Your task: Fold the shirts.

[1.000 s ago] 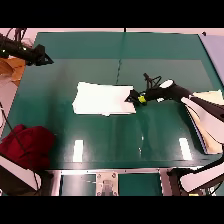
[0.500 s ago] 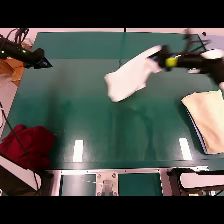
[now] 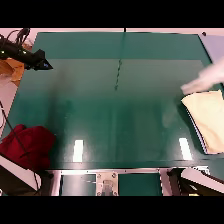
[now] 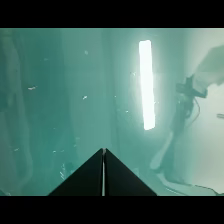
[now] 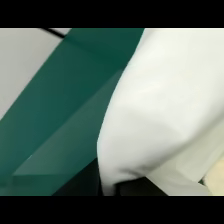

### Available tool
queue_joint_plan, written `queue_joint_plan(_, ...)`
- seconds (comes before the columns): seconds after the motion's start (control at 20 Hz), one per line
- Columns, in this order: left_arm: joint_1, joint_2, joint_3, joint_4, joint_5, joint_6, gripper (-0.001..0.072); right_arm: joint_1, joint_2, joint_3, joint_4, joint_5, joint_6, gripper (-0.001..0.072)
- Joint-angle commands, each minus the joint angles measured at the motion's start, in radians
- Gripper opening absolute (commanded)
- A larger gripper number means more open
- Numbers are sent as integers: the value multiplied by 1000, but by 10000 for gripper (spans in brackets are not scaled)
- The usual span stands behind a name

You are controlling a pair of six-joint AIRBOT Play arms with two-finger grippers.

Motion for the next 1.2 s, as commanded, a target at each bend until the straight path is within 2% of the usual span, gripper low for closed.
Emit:
queue_joint_plan(0.0,-3,0,1,-7,-13,4,24,-182,102,-32,-232,92,79,13)
queue_joint_plan(0.15,-3,0,1,-7,-39,11,23,-244,188,-168,-362,103,119,14)
queue_joint_plan(0.4,-3,0,1,-10,-71,10,23,-326,317,-455,-594,98,246,14)
queue_joint_plan(0.6,-3,0,1,-12,-69,10,23,-353,325,-617,-717,43,252,15)
queue_joint_plan(0.65,-3,0,1,-13,-68,11,23,-353,322,-652,-719,16,252,70)
queue_joint_plan(0.7,-3,0,1,-14,-68,11,23,-352,311,-670,-718,4,252,410)
queue_joint_plan(0.75,-3,0,1,-19,-68,16,23,-351,294,-670,-715,7,251,688)
queue_joint_plan(0.95,-14,38,1,-32,-46,23,22,-326,277,-580,-505,9,243,681)
queue_joint_plan(1.0,-23,63,1,-18,-26,22,22,-287,275,-545,-441,-1,238,587)
queue_joint_plan(1.05,-33,89,0,6,-10,22,22,-231,271,-515,-387,-12,190,162)
queue_joint_plan(1.1,-48,120,-8,33,0,21,21,-153,266,-491,-347,-34,158,73)
queue_joint_plan(1.15,-64,156,-32,60,4,21,21,-60,256,-472,-340,-56,157,55)
